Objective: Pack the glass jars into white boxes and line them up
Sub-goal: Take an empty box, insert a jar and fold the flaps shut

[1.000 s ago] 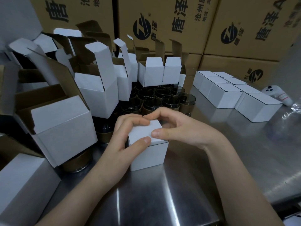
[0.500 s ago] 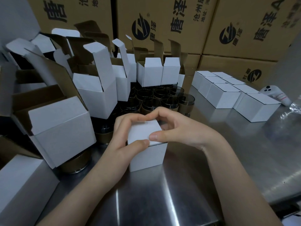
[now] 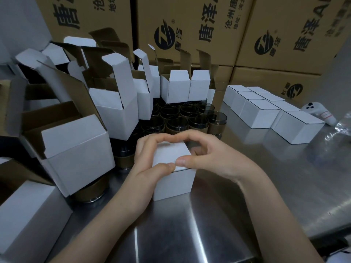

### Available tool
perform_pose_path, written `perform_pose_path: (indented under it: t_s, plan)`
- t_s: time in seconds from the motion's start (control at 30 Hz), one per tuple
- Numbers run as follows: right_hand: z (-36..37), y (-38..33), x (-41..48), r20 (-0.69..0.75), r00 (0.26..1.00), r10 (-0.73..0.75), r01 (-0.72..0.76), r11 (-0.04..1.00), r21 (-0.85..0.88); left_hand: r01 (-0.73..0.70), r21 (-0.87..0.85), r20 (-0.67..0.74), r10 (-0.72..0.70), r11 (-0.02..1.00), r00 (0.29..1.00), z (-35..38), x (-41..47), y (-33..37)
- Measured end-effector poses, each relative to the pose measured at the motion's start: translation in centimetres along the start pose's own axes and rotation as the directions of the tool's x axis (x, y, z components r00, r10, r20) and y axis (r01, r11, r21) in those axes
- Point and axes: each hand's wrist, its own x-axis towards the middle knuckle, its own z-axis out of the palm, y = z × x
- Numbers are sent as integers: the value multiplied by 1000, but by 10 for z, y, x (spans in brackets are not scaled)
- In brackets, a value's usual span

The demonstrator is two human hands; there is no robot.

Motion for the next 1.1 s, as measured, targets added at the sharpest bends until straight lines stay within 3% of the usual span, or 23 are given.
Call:
perform_pose_path:
  t_s: [0.2, 0.43, 0.57, 0.77, 1.0, 1.1]
  plan:
    - [23, 0, -20, -290, 939, -184, 128, 971, -203, -57, 97, 2, 57, 994, 998, -2, -2, -4]
    - [66, -1, -46, -385, 891, -242, -5, 841, -541, -70, 11, 25, 69, 998, 997, -6, 0, -17]
    - [71, 1, -53, -485, 823, -297, 2, 855, -519, -46, -60, 23, 47, 997, 999, -2, -1, -16]
    - [17, 6, -73, -650, 702, -292, -3, 911, -412, -59, -6, 78, 59, 998, 995, 1, -3, -8]
    - [-88, 36, -75, -873, 435, -219, -298, 881, -369, -195, 316, 267, 110, 929, 957, 6, -10, -9]
    - [-129, 50, -62, -920, 361, -151, -421, 854, -305, -271, 424, 331, 131, 864, 935, 6, -11, -10]
